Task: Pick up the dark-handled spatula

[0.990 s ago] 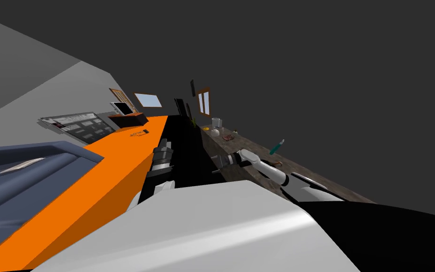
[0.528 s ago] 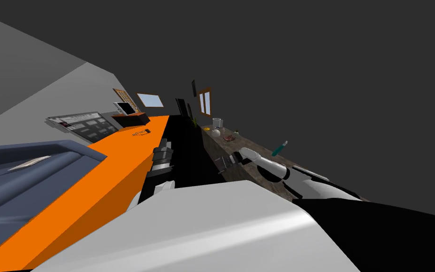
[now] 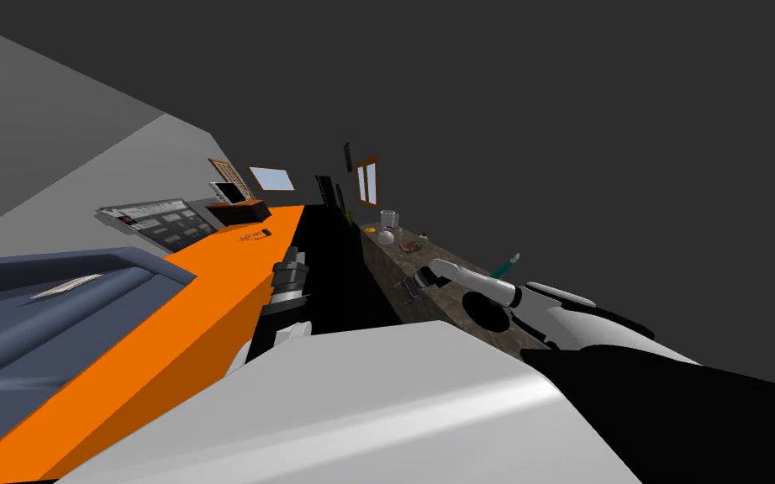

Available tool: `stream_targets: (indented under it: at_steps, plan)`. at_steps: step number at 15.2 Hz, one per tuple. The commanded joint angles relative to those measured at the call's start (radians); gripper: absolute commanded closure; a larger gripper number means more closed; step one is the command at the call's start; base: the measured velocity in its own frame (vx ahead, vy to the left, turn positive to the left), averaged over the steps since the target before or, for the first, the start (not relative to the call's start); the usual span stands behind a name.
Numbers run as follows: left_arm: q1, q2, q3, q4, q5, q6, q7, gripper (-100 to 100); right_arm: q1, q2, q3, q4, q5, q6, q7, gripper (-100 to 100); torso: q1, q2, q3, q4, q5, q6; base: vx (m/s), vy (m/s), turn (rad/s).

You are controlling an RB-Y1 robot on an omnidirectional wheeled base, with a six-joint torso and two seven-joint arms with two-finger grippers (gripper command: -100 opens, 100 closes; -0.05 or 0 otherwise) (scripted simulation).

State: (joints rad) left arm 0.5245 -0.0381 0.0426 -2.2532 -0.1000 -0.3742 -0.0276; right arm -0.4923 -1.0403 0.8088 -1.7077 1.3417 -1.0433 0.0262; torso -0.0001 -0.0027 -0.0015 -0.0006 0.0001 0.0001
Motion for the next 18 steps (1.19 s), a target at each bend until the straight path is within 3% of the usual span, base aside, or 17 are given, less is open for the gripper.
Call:
stream_targets:
  at_steps: [1,2,3,4,5,8,13,15,18]
  plan:
    - [0.000,0.000,0.000,0.000,0.000,0.000,0.000,0,-0.031,-0.018,0.026,0.017,0.049,-0.013,-0.007,-100,0.000,0.000,0.000,0.000,0.000,0.000,0.035,0.000,0.035]
    - [0.000,0.000,0.000,0.000,0.000,0.000,0.000,0,-0.066,-0.048,0.058,0.040,0.072,-0.028,-0.010,-100,0.000,0.000,0.000,0.000,0.000,0.000,0.040,-0.003,0.051]
    - [0.000,0.000,0.000,0.000,0.000,0.000,0.000,0,-0.066,-0.048,0.058,0.040,0.097,-0.028,-0.010,-100,0.000,0.000,0.000,0.000,0.000,0.000,0.039,-0.005,0.043]
    - [0.000,0.000,0.000,0.000,0.000,0.000,0.000,0,-0.098,-0.076,0.089,0.061,0.122,-0.042,-0.012,-100,0.000,-0.001,0.000,0.000,0.000,0.000,0.038,-0.003,0.052]
    - [0.000,0.000,0.000,0.000,0.000,0.000,0.000,0,-0.098,-0.076,0.089,0.061,0.142,-0.042,-0.012,-100,0.000,-0.001,0.000,0.000,0.000,0.000,0.039,-0.006,0.035]
    - [0.000,0.000,0.000,0.000,0.000,0.000,0.000,0,-0.153,-0.125,0.148,0.102,0.212,-0.067,-0.017,-100,-0.001,0.000,0.000,0.000,0.000,0.000,0.043,-0.008,0.040]
    - [0.000,0.000,0.000,0.000,0.000,0.000,0.000,0,-0.197,-0.166,0.201,0.137,0.295,-0.086,-0.020,-100,0.000,-0.001,-0.001,0.000,0.000,0.000,0.052,-0.004,0.037]
    - [0.000,0.000,0.000,0.000,0.000,0.000,0.000,0,-0.228,-0.197,0.247,0.166,0.351,-0.100,-0.022,-100,0.000,-0.002,-0.001,0.000,0.000,0.000,0.065,-0.001,0.053]
    - [0.000,0.000,0.000,0.000,0.000,0.000,0.000,0,-0.248,-0.217,0.282,0.188,0.394,-0.109,-0.023,-100,0.000,-0.002,-0.001,0.000,0.000,0.000,0.067,-0.007,0.035]
